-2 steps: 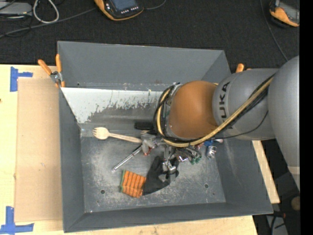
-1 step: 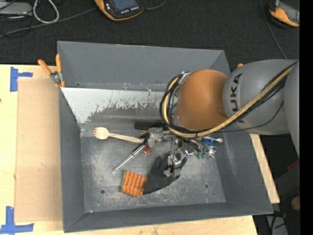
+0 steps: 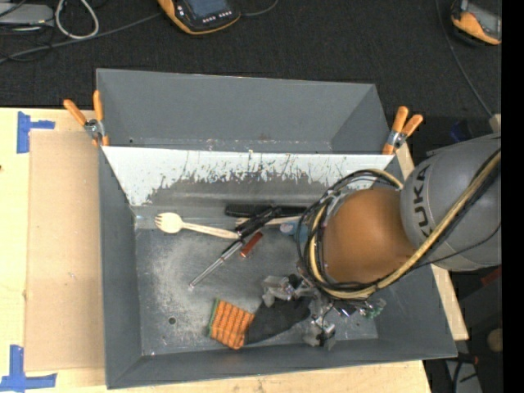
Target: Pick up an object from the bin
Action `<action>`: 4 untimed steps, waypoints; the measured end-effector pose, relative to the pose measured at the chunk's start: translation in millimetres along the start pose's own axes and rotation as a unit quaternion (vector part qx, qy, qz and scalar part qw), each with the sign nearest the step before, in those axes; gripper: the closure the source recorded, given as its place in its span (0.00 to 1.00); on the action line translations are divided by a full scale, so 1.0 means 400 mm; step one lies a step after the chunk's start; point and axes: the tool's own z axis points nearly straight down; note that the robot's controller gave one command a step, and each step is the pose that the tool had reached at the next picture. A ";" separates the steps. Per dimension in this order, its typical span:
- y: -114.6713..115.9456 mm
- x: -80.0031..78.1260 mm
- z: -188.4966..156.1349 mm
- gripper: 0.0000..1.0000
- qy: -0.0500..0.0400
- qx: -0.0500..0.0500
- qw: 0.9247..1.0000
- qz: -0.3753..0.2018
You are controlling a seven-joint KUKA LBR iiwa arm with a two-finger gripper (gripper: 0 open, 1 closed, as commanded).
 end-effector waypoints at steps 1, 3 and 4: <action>-0.038 -0.151 0.002 1.00 -0.008 0.005 0.999 0.038; -0.037 -0.151 -0.013 1.00 -0.007 0.004 0.999 0.039; -0.037 -0.151 -0.021 1.00 -0.008 0.004 0.999 0.040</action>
Offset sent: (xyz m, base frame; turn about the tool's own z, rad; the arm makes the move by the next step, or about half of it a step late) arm 0.0000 0.0000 0.0000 0.0000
